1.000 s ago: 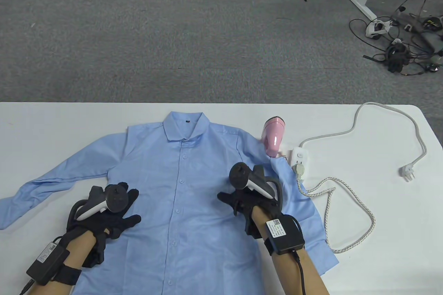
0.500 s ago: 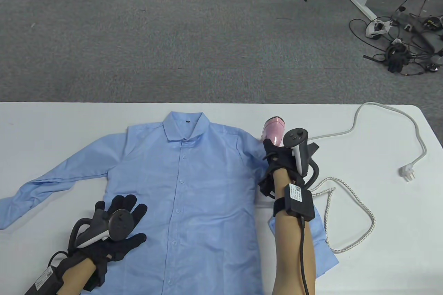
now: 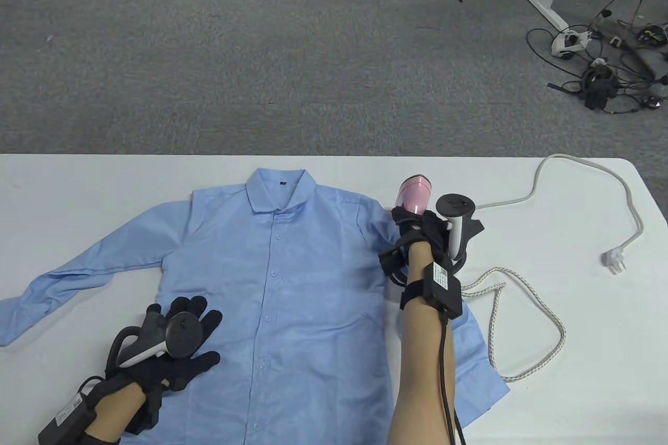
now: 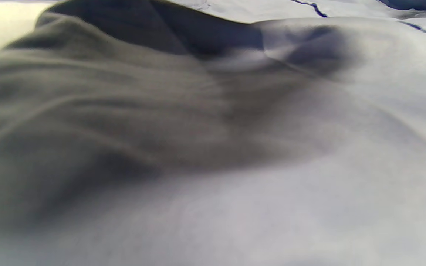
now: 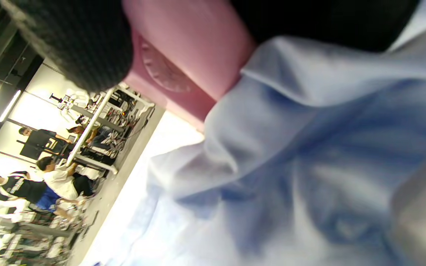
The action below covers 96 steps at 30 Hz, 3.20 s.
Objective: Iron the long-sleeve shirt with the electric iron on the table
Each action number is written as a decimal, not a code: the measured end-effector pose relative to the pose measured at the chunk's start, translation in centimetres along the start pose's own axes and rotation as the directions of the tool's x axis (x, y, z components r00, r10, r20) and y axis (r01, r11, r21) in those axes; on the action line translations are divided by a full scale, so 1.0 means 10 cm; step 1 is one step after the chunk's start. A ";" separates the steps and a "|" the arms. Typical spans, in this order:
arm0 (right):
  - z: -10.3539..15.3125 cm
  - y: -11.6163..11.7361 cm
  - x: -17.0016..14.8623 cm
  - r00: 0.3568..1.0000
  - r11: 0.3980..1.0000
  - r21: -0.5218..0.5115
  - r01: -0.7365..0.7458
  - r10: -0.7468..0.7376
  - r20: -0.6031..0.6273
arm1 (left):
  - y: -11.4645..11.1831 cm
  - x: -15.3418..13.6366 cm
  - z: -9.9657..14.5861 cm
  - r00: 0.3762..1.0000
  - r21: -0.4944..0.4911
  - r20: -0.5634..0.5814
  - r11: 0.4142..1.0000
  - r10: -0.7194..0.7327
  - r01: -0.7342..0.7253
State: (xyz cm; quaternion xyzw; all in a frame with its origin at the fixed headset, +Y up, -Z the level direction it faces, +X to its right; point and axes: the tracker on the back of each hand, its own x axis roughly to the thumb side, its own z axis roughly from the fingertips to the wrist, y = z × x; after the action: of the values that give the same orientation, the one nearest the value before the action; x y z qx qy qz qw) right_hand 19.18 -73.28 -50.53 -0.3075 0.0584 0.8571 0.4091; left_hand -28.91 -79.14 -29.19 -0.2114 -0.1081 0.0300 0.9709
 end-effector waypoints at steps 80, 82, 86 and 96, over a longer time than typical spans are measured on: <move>0.78 1.54 0.78 0.925 0.811 0.585 -0.024 -0.204 0.321 | -0.25 0.05 -0.07 0.998 -0.179 -0.007 0.982 -0.065 0.063; 0.79 1.56 0.78 0.917 0.834 0.550 -0.049 -0.181 0.356 | -0.25 0.05 -0.07 0.998 -0.179 -0.008 0.982 -0.066 0.063; 0.81 1.59 0.83 0.907 0.865 0.488 -0.120 -0.105 0.409 | -0.26 0.05 -0.07 0.998 -0.178 -0.008 0.982 -0.064 0.062; 0.80 1.54 0.87 0.917 0.961 0.250 -0.122 0.013 0.398 | -0.25 0.06 -0.06 0.998 -0.154 -0.023 0.987 -0.054 0.050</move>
State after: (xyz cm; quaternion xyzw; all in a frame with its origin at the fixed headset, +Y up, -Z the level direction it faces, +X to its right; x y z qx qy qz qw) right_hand -0.19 -74.84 -51.39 -0.0688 0.1020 0.8990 0.4204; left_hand -28.15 -81.63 -28.58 -0.2831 -0.1022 -0.0065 0.9536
